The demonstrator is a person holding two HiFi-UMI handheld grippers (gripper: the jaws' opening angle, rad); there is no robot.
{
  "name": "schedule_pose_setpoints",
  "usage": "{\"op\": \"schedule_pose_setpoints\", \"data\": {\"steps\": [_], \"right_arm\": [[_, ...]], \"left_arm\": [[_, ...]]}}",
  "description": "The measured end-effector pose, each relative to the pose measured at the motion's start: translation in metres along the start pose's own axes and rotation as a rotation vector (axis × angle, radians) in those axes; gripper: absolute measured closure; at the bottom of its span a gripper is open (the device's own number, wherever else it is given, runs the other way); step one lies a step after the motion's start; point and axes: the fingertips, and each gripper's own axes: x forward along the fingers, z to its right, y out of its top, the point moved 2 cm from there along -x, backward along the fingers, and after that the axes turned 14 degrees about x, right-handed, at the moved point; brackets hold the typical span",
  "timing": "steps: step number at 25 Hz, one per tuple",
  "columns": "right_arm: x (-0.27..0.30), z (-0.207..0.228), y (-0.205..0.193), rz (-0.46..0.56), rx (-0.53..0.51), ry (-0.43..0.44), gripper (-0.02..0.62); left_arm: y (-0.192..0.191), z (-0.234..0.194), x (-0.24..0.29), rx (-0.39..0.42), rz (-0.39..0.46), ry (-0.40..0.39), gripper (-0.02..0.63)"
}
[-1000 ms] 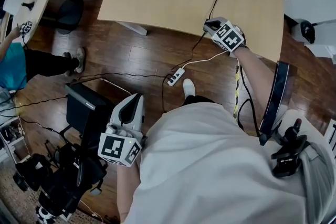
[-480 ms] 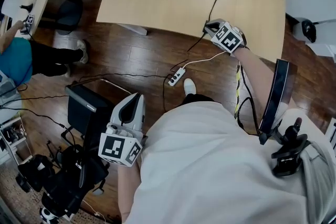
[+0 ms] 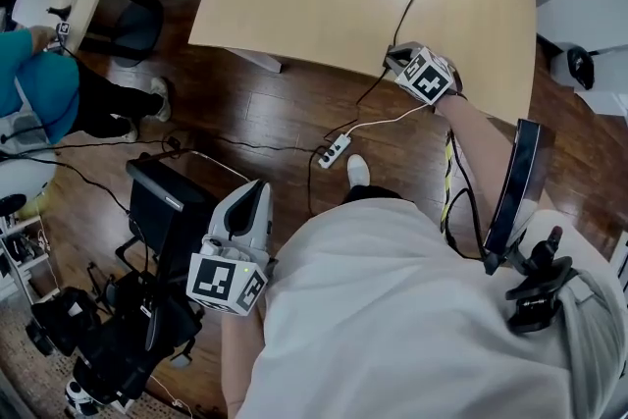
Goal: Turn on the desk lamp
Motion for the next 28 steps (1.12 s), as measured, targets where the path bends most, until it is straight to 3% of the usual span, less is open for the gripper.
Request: {"op": "schedule_pose_setpoints", "data": {"steps": [13, 18, 28], "right_arm": [[-0.036, -0.015, 0.006, 0.181, 0.074, -0.036, 0.592], [-0.063, -0.062, 0.014, 0.228, 0.102, -0.017, 0.592], [-0.133, -0.189, 0.009, 0.284, 0.111, -0.14, 0.591]], "left_arm": [[-0.01, -0.004, -0.02, 0.008, -0.032, 0.003, 0.589], [-0.022, -0.004, -0.033, 0.022, -0.019, -0.03, 0.589], [-0.063, -0.021, -0.113, 0.118, 0.111, -0.162, 0.589]]}}
